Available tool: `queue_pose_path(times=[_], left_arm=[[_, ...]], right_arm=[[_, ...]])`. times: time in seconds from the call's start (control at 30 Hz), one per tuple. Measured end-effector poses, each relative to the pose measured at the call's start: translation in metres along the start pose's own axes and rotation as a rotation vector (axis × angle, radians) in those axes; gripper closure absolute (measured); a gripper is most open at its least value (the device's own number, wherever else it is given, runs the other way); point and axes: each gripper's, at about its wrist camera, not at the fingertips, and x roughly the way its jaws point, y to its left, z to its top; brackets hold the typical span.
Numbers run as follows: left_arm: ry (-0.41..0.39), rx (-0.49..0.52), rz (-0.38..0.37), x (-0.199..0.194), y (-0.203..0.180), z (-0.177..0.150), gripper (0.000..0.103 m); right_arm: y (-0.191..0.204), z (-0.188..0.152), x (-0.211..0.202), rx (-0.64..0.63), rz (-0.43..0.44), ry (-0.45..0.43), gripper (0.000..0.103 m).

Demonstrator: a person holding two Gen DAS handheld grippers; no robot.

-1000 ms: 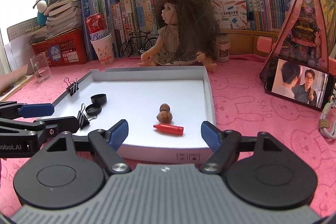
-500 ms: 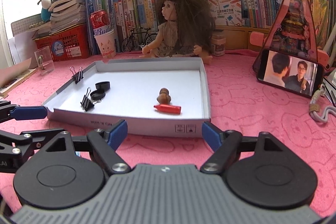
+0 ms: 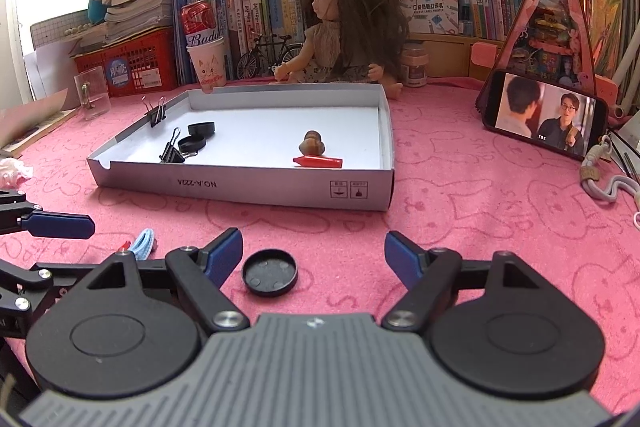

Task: Organize rigid objects
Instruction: 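Withdraw both open grippers from the tray toward the remaining loose objects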

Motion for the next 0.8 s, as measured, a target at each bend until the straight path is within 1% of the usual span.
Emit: queue_pose_path(times=[0.17, 0.27, 0.47, 0.6, 0.73, 0.8], left_arm=[[0.012, 0.024, 0.049, 0.003, -0.002, -0.003, 0.050], [0.014, 0.019, 0.071, 0.005, 0.002, -0.003, 0.050], [0.028, -0.040, 0.129, 0.011, 0.015, -0.001, 0.050], [0.026, -0.057, 0.180, 0.012, 0.024, -0.001, 0.050], [0.028, -0.111, 0.202, 0.014, 0.034, 0.000, 0.049], [0.028, -0.126, 0.225, 0.016, 0.038, 0.001, 0.049]], right_arm=[[0.001, -0.005, 0.003, 0.006, 0.004, 0.013, 0.017], [0.000, -0.007, 0.003, 0.014, 0.006, 0.017, 0.017], [0.001, -0.009, 0.003, 0.009, 0.002, 0.017, 0.017], [0.004, -0.010, 0.004, -0.003, -0.004, 0.019, 0.017], [0.005, -0.010, 0.005, -0.004, -0.004, 0.019, 0.017], [0.005, -0.010, 0.005, -0.004, -0.004, 0.018, 0.016]])
